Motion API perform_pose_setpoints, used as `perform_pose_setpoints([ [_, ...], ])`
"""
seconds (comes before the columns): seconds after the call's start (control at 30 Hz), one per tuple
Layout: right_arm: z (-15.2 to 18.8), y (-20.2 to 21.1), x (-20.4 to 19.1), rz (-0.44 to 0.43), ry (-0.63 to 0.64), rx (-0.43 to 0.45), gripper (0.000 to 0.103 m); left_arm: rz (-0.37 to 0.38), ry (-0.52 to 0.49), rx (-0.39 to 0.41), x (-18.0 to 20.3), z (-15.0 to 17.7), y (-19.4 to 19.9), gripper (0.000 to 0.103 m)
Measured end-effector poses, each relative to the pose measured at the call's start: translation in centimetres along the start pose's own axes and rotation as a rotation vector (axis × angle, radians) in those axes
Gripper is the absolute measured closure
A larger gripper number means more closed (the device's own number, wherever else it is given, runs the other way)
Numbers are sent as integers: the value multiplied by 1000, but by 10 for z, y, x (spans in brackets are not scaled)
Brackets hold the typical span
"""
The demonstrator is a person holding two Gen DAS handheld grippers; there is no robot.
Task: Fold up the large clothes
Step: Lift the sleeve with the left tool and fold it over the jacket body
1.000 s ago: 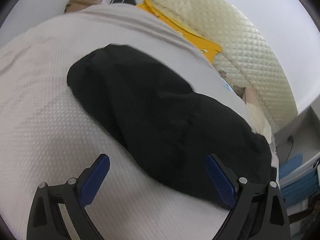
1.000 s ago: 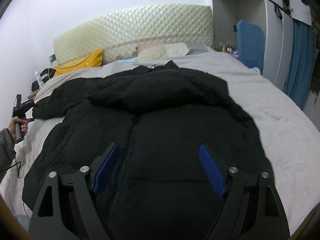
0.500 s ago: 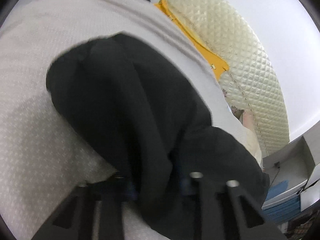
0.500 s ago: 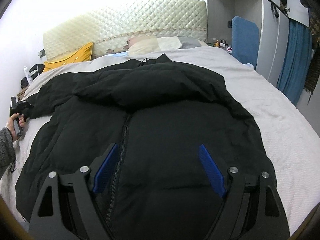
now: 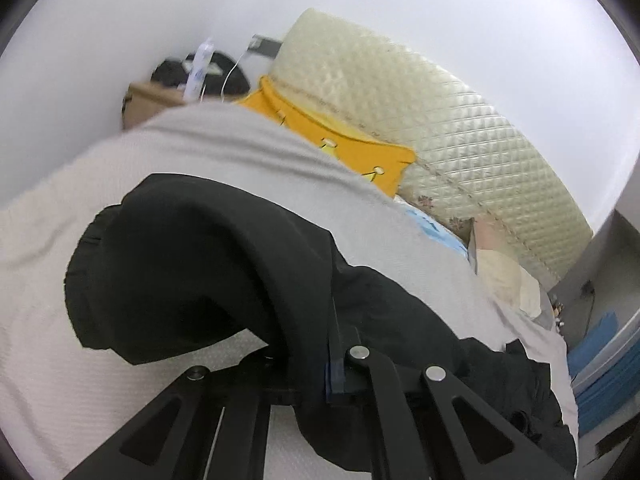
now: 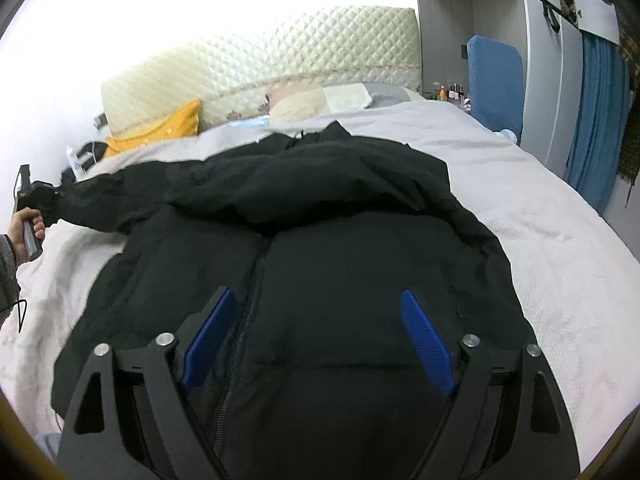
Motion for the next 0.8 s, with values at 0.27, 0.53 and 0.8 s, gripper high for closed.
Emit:
perform_pose_setpoints([
  [0.27,5,29,13,-45,15,67,11,-32,-79,33,73,4,70,99],
  [0.53,9,56,34,-42,35,145,4,-48,-224,106,172,24,138,100],
  [0.8,12,76,71,-33,12,190,1,-5,-342,170,282,63,190,100],
])
Point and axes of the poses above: each gripper's, at about its wrist camera, not at the fingertips, and y roughly against the way its jaws point, x to its right, z to its underside, the point moved 1 cm from there along -y, roughly the way its jaws point, and after that the axes turned 10 degrees about -x, right-handed, at the moved point
